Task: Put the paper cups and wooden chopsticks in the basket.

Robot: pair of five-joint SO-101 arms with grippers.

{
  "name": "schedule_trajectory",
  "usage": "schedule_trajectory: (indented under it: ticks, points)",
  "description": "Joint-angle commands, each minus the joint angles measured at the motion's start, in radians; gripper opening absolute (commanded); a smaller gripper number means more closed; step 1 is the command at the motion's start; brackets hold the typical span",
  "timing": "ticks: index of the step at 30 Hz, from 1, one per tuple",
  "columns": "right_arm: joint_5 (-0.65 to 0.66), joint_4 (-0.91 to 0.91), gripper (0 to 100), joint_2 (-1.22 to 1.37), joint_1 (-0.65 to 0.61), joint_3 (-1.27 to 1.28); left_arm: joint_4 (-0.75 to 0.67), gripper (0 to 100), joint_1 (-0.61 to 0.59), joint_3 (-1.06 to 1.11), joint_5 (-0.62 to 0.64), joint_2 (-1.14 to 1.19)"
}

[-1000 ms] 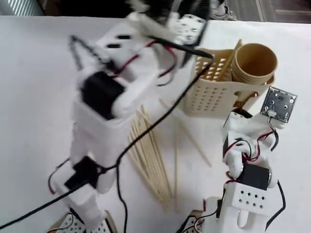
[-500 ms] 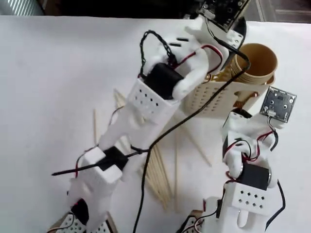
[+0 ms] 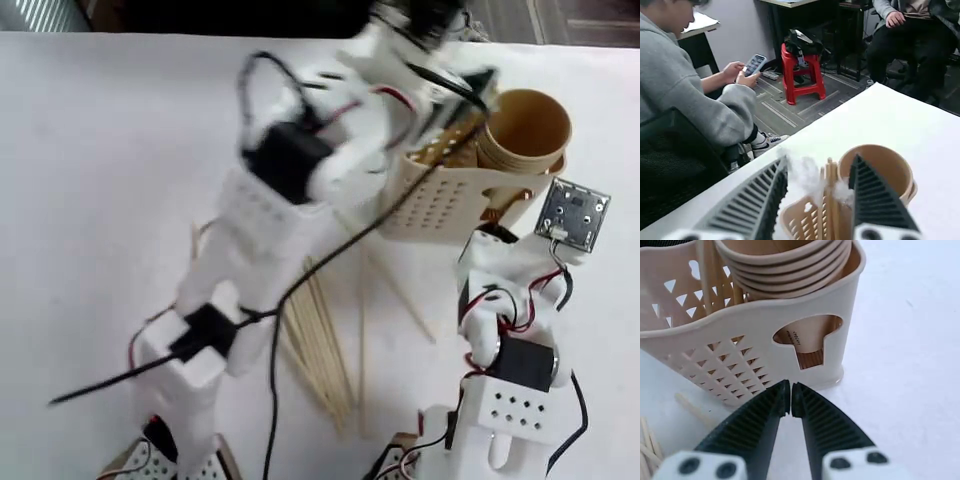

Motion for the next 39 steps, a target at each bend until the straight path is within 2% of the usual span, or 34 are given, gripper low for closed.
schedule_trajectory:
  ticks: [1,4,6,12,18,22,28,32,35,39]
  points:
    - [-0.002,0.004,2.3,-0.018,0.002,-0.049,0.121,15,-0.07,-0.044,-0.063,-0.162]
    - [0.002,0.004,2.5,-0.018,0.001,-0.052,0.276,12,-0.124,-0.044,-0.176,-0.265]
    - [0.048,0.004,2.5,-0.018,-0.024,-0.054,0.368,10,-0.15,-0.044,-0.227,-0.329]
    - [0.152,0.024,2.5,-0.008,-0.147,-0.064,0.537,7,-0.286,-0.032,-0.255,-0.496]
    - [0.249,0.228,2.5,0.001,-0.337,-0.206,0.537,7,-0.512,0.169,-0.252,-0.705]
    - [0.305,0.344,2.5,0.13,-0.476,-0.324,0.532,7,-0.542,0.397,-0.259,-0.911]
    - [0.31,0.44,2.5,0.423,-0.608,-0.493,0.508,7,-0.544,0.781,-0.261,-1.178]
    - [0.31,0.463,6.0,0.575,-0.661,-0.572,0.433,7,-0.545,1.083,-0.261,-1.343]
    - [0.31,0.461,11.5,0.684,-0.665,-0.612,0.334,7,-0.596,1.321,-0.261,-1.469]
    - [0.311,0.456,11.5,0.828,-0.67,-0.68,0.195,7,-0.664,1.633,-0.261,-1.644]
